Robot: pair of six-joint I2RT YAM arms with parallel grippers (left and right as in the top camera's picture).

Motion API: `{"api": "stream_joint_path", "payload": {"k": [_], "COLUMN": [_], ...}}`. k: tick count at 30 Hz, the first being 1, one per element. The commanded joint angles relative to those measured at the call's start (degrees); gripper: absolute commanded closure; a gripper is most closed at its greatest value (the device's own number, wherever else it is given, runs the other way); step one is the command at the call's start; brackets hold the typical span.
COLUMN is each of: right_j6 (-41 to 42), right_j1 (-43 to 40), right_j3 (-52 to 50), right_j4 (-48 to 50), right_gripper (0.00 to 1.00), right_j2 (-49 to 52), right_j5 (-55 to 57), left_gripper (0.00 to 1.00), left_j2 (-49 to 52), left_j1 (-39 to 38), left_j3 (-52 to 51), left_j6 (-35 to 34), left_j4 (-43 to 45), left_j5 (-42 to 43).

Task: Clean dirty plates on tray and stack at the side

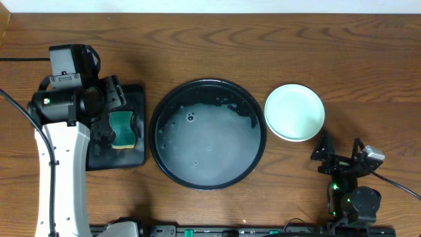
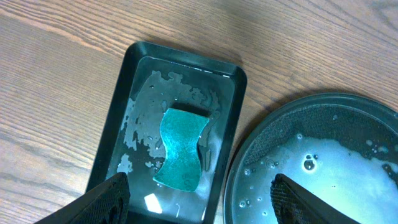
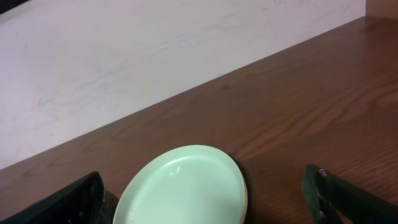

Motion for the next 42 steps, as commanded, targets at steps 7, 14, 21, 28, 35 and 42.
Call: {"api": "stream_joint_path", "payload": {"k": [7,14,21,28,35,42], "right_j6": [0.7,0.7,0.7,0.7,0.7,0.7], "right_j1": [-0.3,-0.3,-0.3,-0.3,-0.3,-0.3], "right_j3": [-0.1,-0.1,-0.1,-0.1,-0.1,-0.1], "right_j4": [-0.2,-0.2,-0.2,-0.2,-0.2,-0.2], "right_gripper": [0.01,0.01,0.01,0.01,0.01,0.01], "right_j2": [-0.4,-0.4,-0.4,-0.4,-0.4,-0.4], "right_j5": [-0.2,-0.2,-0.2,-0.2,-0.2,-0.2], "left_gripper": [0.27,0.27,0.27,0.27,0.26,0.26], "left_j2": [0.1,-1.4,-11.3,-26.8,-45.0,-59.4], "left_j1": [0.3,0.0,-2.1,-3.9,-4.0,-4.0], "left_j3": [0.3,0.2,-5.4,-25.6,-49.7,-68.0], "left_j6": [-0.3,0.2,0.1,-0.1,-0.1,0.0], "left_j4": [-0.2,-0.6,7.5,28.6,46.6,59.1], "left_j5": [0.0,-0.7,-0.9,-0.5,-0.5,-0.5]}}
